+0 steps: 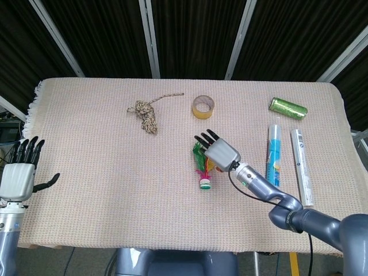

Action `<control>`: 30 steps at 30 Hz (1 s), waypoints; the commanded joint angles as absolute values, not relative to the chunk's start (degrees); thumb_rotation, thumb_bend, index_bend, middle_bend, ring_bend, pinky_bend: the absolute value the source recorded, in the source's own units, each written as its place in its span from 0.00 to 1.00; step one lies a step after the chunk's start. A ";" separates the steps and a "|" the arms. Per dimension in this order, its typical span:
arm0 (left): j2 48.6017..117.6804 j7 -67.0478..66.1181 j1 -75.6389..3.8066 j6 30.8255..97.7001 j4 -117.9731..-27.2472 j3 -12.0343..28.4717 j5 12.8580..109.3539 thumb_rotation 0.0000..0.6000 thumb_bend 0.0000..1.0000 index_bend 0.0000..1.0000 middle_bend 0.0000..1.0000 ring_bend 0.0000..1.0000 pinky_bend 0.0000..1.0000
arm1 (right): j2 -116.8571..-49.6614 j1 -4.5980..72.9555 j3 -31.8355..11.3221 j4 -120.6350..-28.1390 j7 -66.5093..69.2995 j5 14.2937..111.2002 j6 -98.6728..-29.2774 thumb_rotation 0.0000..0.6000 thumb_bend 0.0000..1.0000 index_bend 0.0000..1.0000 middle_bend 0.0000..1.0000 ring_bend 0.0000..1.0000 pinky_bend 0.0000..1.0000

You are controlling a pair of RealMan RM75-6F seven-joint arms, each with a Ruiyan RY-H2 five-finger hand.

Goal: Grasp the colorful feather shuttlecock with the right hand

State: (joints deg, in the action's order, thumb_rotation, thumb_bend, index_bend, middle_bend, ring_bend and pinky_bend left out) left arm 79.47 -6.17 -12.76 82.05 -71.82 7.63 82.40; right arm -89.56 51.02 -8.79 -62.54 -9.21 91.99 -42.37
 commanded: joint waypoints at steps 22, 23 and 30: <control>81.18 -9.69 -13.44 80.59 -70.65 8.18 79.36 0.68 0.21 0.00 0.00 0.00 0.00 | -97.52 59.84 1.16 -40.23 11.62 99.66 -42.18 1.00 0.16 0.44 0.10 0.00 0.01; 81.15 -9.64 -13.48 80.41 -70.60 8.15 79.26 0.68 0.21 0.00 0.00 0.00 0.00 | -98.07 59.84 1.44 -39.30 12.10 99.72 -42.44 1.00 0.17 0.48 0.13 0.00 0.03; 80.92 -8.90 -13.87 79.35 -70.30 8.02 78.98 0.68 0.21 0.00 0.00 0.00 0.00 | -100.21 59.31 2.62 -34.92 12.84 100.28 -46.02 1.00 0.22 0.72 0.36 0.21 0.44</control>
State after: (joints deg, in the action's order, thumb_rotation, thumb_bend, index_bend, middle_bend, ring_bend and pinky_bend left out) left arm 80.94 -8.92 -13.84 79.38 -70.32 8.02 79.00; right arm -99.61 59.57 2.28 -35.79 12.91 100.00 -44.70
